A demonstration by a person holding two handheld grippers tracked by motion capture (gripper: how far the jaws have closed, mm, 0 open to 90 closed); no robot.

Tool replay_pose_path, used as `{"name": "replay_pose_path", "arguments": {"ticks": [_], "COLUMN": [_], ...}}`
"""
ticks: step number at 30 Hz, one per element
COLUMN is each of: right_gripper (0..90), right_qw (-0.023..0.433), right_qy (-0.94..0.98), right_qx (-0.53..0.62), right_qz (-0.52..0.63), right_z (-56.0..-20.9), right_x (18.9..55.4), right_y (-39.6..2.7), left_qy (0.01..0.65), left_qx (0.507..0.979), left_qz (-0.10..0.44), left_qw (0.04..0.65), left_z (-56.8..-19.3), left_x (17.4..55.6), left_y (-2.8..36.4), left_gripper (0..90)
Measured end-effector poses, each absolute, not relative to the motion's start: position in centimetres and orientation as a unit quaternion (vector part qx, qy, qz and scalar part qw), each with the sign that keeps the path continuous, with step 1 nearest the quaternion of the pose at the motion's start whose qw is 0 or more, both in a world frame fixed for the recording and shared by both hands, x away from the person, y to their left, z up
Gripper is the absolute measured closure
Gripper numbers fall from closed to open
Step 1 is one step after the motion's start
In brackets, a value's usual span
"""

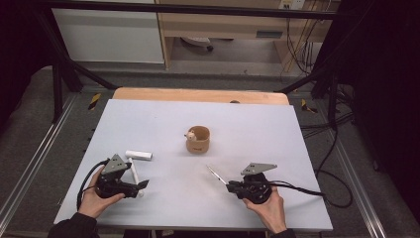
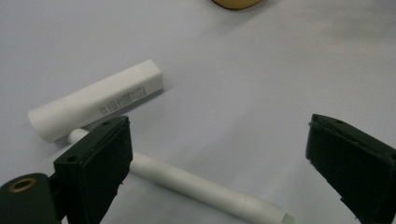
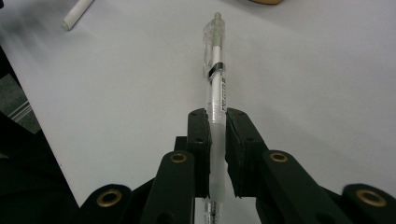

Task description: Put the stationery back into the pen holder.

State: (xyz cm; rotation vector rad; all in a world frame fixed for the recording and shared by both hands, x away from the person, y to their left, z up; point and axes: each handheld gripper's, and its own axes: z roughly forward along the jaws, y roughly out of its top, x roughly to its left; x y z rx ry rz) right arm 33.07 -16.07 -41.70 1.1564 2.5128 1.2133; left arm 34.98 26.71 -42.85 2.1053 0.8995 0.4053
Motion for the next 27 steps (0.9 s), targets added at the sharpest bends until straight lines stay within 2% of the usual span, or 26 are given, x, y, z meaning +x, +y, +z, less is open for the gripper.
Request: {"name": "replay_pose_path", "arguments": {"ticks": [13,27], "right_gripper": [80.8,80.8], "right_qw": [0.040,0.022], "right_qy": [0.845,0.867], "right_qx": [0.341,0.293], "right_qz": [0.409,0.402], "right_z": [-39.7,-38.1], "right_x": [34.7,36.0], "right_y": [-15.9,-14.3], "left_qy": [0.280,0.166], "left_qx": [0.867,0.903], "left_qz": [0.173,0.220], "left_qw": [0.375,0.331], "left_z": [-41.2,-39.7], "left_x": [34.3,34.0], "left_y": [21.9,16.3], "left_gripper": [6.2,5.5]}}
